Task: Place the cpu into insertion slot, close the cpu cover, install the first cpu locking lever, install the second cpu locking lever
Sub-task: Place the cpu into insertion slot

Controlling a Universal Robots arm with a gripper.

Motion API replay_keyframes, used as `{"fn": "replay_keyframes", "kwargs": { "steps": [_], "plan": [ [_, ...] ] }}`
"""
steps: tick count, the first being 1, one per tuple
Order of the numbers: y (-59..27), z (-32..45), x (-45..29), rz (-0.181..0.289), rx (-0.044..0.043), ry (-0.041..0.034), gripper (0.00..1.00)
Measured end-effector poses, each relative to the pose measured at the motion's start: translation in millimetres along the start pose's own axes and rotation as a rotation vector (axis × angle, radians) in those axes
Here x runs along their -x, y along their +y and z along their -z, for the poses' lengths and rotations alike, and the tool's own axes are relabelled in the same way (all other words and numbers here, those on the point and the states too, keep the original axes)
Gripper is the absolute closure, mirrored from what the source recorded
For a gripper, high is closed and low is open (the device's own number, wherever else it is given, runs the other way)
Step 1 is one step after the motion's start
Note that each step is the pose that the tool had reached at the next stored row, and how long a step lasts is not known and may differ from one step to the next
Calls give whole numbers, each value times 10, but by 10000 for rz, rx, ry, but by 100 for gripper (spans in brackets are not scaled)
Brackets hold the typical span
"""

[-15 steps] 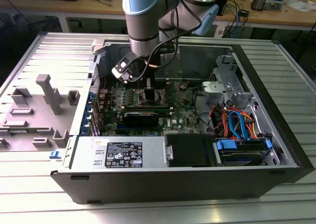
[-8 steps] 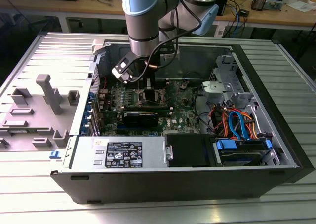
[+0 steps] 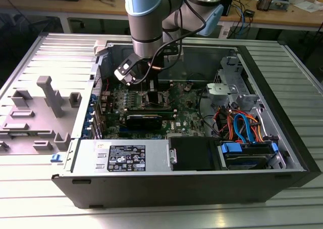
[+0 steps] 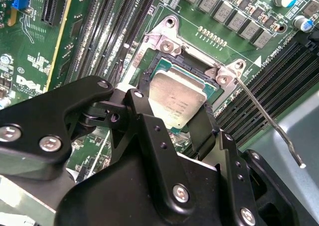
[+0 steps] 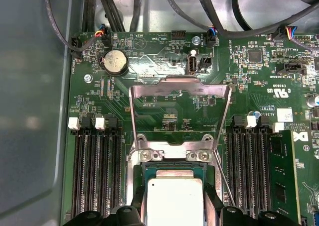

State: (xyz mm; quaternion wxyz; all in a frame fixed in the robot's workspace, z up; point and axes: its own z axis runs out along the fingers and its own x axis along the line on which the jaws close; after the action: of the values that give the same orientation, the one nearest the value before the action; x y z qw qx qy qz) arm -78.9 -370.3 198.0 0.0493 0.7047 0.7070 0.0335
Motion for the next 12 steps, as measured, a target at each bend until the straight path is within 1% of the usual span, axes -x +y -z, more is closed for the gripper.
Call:
{"fn": "replay_keyframes", "kwargs": {
  "steps": [7, 12],
  "plan": [
    [7, 22, 5, 2, -4, -17, 45],
    [5, -2, 16, 1, -5, -18, 45]
  ]
}}
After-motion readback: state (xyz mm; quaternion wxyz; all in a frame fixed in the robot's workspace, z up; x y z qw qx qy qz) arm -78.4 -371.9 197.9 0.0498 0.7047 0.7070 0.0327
